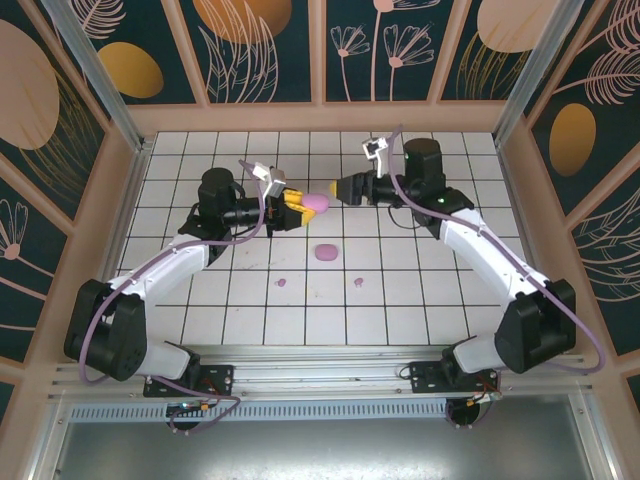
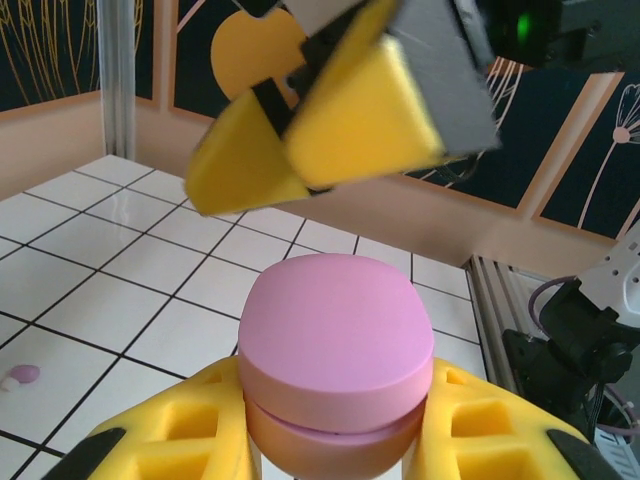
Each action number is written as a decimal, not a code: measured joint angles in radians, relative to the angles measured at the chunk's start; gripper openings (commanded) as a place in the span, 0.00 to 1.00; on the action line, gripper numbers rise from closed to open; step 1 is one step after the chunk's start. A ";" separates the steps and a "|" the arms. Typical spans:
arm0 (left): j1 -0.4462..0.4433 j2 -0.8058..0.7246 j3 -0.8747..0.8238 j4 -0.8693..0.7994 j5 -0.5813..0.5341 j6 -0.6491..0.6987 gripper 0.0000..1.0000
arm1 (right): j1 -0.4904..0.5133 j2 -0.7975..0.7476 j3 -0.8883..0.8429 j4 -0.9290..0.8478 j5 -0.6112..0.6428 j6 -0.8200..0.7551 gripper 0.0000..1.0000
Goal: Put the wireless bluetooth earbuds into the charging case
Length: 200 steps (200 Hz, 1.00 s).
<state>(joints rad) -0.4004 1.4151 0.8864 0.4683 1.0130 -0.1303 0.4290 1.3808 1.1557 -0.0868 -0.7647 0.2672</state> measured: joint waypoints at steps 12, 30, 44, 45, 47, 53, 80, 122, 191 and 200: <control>0.000 0.005 0.001 0.000 0.004 -0.009 0.00 | 0.014 -0.033 -0.031 -0.005 -0.007 -0.034 0.72; 0.000 0.013 0.007 0.000 0.008 -0.018 0.00 | 0.024 -0.066 -0.062 -0.009 -0.016 -0.073 0.72; 0.000 0.016 0.010 0.000 0.011 -0.024 0.00 | 0.027 -0.071 -0.067 -0.008 -0.018 -0.095 0.72; 0.000 0.016 0.010 0.000 0.011 -0.025 0.00 | 0.028 -0.071 -0.067 -0.008 -0.018 -0.096 0.72; 0.000 0.016 0.010 0.000 0.011 -0.025 0.00 | 0.029 -0.071 -0.067 -0.008 -0.019 -0.100 0.72; 0.000 0.016 0.012 0.001 0.014 -0.026 0.00 | 0.031 -0.070 -0.067 -0.009 -0.019 -0.107 0.72; 0.000 0.016 0.018 0.001 0.022 -0.029 0.00 | 0.051 -0.054 -0.057 -0.018 -0.021 -0.138 0.72; 0.001 0.016 0.021 -0.001 0.022 -0.031 0.00 | 0.067 -0.001 -0.025 -0.031 -0.021 -0.158 0.71; 0.002 0.016 0.021 -0.016 0.006 -0.028 0.00 | 0.061 0.033 0.057 -0.024 0.048 -0.115 0.68; 0.002 0.016 0.021 -0.024 0.006 -0.028 0.00 | 0.061 0.043 0.064 -0.022 0.058 -0.103 0.68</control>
<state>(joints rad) -0.3981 1.4315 0.9070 0.4442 1.0195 -0.1585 0.4900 1.4235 1.2198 -0.1085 -0.7067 0.1642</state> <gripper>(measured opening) 0.259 0.683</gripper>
